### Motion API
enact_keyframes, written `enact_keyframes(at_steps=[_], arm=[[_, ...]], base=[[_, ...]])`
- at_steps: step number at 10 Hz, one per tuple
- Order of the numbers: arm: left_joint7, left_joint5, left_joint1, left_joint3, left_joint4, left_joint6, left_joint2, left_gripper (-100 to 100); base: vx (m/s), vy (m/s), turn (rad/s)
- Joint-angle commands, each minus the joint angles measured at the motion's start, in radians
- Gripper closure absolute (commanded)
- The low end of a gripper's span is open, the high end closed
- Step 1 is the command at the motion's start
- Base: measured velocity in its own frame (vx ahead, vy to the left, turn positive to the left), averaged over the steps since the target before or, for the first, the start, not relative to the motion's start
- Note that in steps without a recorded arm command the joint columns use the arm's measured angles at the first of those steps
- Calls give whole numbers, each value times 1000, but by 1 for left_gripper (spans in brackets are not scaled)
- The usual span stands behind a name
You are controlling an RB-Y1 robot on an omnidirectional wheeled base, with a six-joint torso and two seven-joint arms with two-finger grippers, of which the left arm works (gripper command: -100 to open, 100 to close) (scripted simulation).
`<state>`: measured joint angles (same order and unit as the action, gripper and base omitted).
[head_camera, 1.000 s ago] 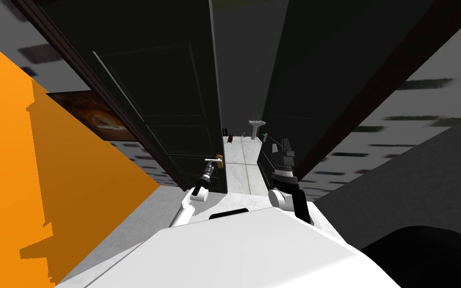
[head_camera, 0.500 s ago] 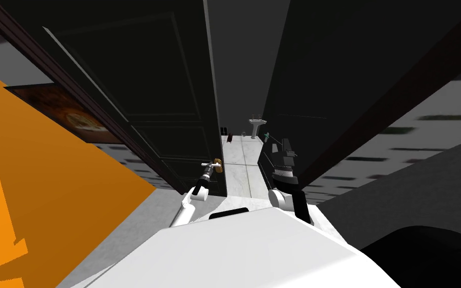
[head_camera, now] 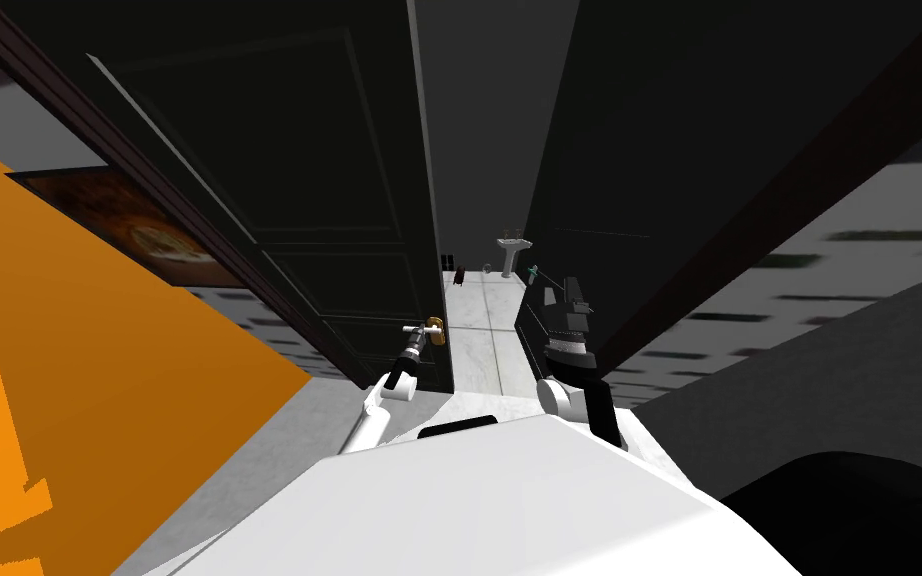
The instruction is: Push the door open
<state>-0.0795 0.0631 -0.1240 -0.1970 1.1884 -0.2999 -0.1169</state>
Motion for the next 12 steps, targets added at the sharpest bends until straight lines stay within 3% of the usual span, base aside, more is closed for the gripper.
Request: enact_keyframes(at_steps=[1, 6, 12], arm=[[4, 1, -3, 16, -6, -1, 1, 100], [15, 4, -11, 59, -21, -2, 2, 100], [34, 8, -26, 138, -49, -5, 6, 100]], base=[[103, -60, 50], [149, -92, 46], [173, -107, 63]])
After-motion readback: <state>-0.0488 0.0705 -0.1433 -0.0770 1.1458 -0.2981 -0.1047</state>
